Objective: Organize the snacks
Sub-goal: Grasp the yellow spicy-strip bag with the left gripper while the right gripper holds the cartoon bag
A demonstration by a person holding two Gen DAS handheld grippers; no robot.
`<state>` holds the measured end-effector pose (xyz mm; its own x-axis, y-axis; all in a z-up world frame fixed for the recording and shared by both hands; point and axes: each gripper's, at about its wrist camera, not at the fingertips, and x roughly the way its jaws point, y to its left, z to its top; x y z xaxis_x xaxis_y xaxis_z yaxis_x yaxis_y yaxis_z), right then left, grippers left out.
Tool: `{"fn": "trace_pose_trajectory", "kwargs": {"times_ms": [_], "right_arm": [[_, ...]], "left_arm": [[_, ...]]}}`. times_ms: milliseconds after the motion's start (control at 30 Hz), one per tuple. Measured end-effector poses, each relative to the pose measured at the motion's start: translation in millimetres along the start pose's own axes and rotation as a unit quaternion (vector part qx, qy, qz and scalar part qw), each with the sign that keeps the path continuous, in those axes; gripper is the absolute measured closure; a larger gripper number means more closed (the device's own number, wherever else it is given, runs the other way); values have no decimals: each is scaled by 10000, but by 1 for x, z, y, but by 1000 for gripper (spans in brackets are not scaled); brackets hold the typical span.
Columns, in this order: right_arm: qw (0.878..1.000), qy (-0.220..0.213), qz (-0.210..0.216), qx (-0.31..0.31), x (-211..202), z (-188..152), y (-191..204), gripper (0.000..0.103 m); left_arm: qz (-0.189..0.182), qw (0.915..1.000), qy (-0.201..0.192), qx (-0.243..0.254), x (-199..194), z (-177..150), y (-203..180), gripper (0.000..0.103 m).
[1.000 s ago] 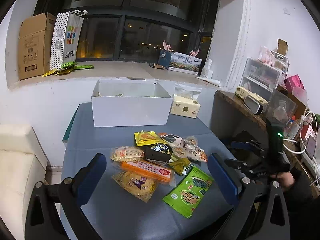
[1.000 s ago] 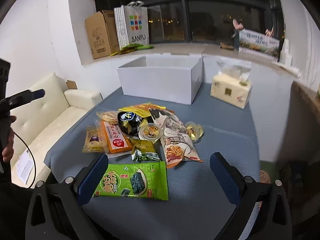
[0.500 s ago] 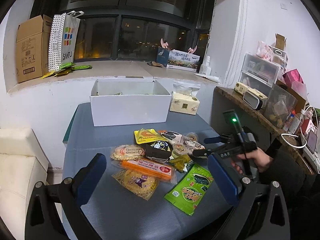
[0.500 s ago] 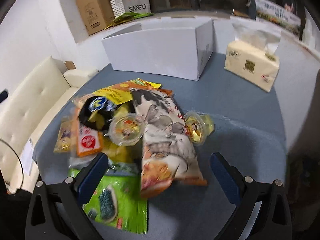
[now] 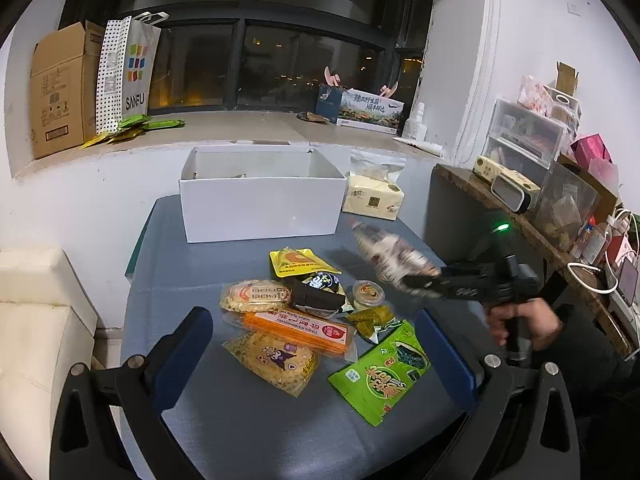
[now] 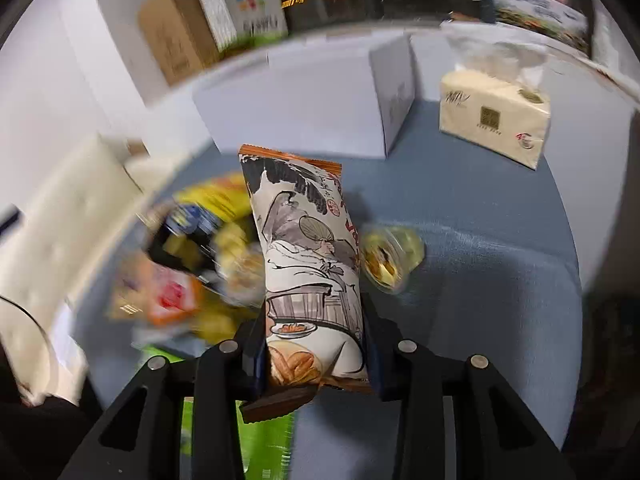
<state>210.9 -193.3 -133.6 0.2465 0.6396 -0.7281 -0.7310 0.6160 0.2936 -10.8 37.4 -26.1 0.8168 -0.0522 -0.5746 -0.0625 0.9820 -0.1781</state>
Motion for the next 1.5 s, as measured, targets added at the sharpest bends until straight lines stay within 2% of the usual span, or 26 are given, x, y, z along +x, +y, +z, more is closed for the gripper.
{"fn": "trace_pose_trajectory", "kwargs": {"times_ms": [100,233,433,500,533,633,767,900,933,967,1000,1033,1133,1167,1300,1400,1500], "right_arm": [[9991,-407,-67,108,-29,-1,5,62],[9966,-780,1,261,-65,-5,14,62],[9927,-1165,-46,308,-110,-19,28,62],[9916,-1233,-107,366,-121,-27,28,62],[9913,-1251,-73,413,-124,-29,27,62],[9906,-1275,-36,498,-131,-38,23,62],[9889,-1326,29,667,-136,-49,12,62],[9868,-1413,100,784,-142,-55,7,62],[9866,-1427,105,784,-143,-56,6,62],[9863,-1439,112,797,-144,-57,6,62],[9862,-1435,126,817,-144,-58,5,62],[9862,-1432,125,822,-143,-58,4,62],[9864,-1404,137,844,-141,-61,5,62],[9866,-1394,134,838,-140,-62,5,62],[9876,-1349,149,795,-136,-60,9,62],[9881,-1341,134,744,-130,-56,12,62],[9892,-1299,138,670,-121,-46,15,62]], "left_arm": [[-70,9999,124,-29,13,5,0,0],[110,9988,467,-43,58,25,-4,0],[323,9902,1358,-85,160,58,-13,0],[585,9831,1727,-139,199,67,-12,0],[596,9815,1813,-159,210,69,-12,0],[891,9667,2375,-328,261,74,-4,0],[1180,9510,2846,-266,300,73,0,0],[1231,9397,3174,-318,316,66,4,1],[1226,9380,3229,-294,318,63,4,7],[1136,9384,3250,-309,320,62,5,22],[1075,9389,3252,-333,319,62,6,26],[1016,9414,3197,-361,318,62,7,50],[722,9537,2883,-461,300,67,11,70],[544,9623,2633,-416,287,69,9,72],[345,9864,1596,-204,223,79,4,74],[146,9958,892,-114,169,80,-2,74],[-7,9993,385,-27,129,86,6,74]]}}
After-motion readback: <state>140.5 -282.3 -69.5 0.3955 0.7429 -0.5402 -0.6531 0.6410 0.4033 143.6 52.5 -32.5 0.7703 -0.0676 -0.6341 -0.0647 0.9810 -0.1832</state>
